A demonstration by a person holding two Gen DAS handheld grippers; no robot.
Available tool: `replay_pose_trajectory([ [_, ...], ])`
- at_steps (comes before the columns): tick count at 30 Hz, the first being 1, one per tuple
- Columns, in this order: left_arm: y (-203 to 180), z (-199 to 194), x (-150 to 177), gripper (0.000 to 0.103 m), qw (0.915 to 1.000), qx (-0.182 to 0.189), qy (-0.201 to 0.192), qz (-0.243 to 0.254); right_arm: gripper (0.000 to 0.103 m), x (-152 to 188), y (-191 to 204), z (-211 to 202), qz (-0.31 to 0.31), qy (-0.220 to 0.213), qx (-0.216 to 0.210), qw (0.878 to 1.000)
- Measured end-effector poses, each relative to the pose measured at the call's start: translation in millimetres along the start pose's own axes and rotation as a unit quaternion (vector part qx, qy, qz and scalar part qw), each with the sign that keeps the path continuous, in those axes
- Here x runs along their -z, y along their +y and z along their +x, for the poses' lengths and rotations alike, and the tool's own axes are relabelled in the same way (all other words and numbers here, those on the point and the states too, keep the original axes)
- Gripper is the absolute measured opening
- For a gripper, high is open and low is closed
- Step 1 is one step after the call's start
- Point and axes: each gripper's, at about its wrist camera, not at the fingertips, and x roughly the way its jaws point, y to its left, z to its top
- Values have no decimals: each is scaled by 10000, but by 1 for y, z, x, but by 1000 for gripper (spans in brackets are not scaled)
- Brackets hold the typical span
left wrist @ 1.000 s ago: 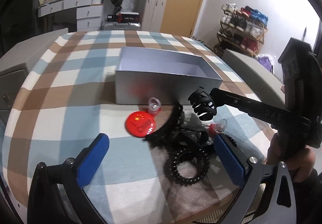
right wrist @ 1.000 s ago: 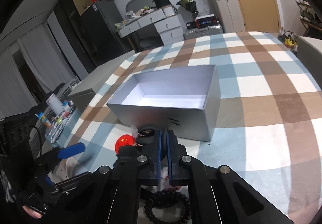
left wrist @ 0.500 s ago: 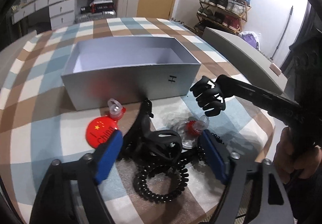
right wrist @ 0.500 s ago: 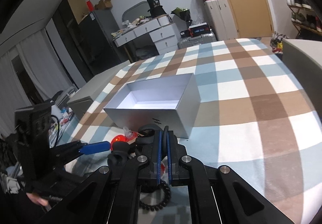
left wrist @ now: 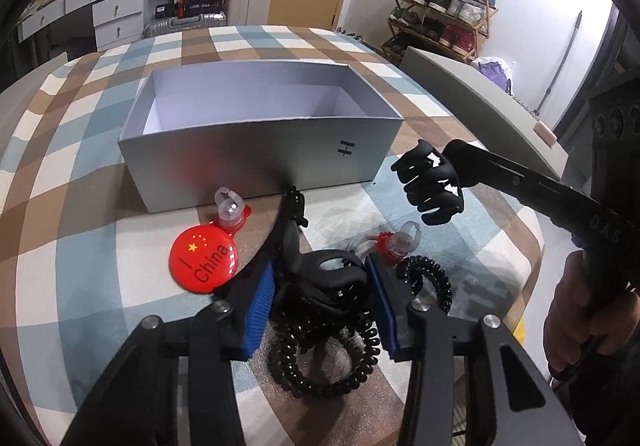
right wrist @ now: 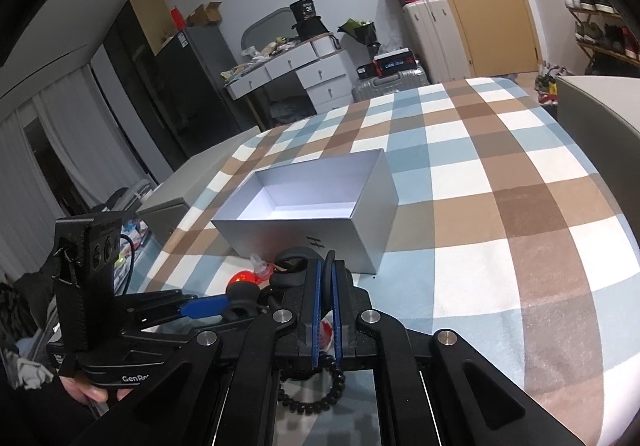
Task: Organize jewelry
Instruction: 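Lift the black claw clips with the left gripper toward the silver box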
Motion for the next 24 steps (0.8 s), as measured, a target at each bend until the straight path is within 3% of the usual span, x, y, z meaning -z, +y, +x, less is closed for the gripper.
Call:
replay_pose_trajectory([
  [9,0,-28,-9,39,9990,6,-435,16,4,-15,16,-13,-204,-227,-130,9994],
  [16,13,-48,-36,39,9955,-173,-930,62,4,-41,30,-5,-360,-320,-339,9983],
  [24,34,-33,-75,39,9917,-426,-1198,194,4,-79,28,26,-260,-260,-502,9981],
])
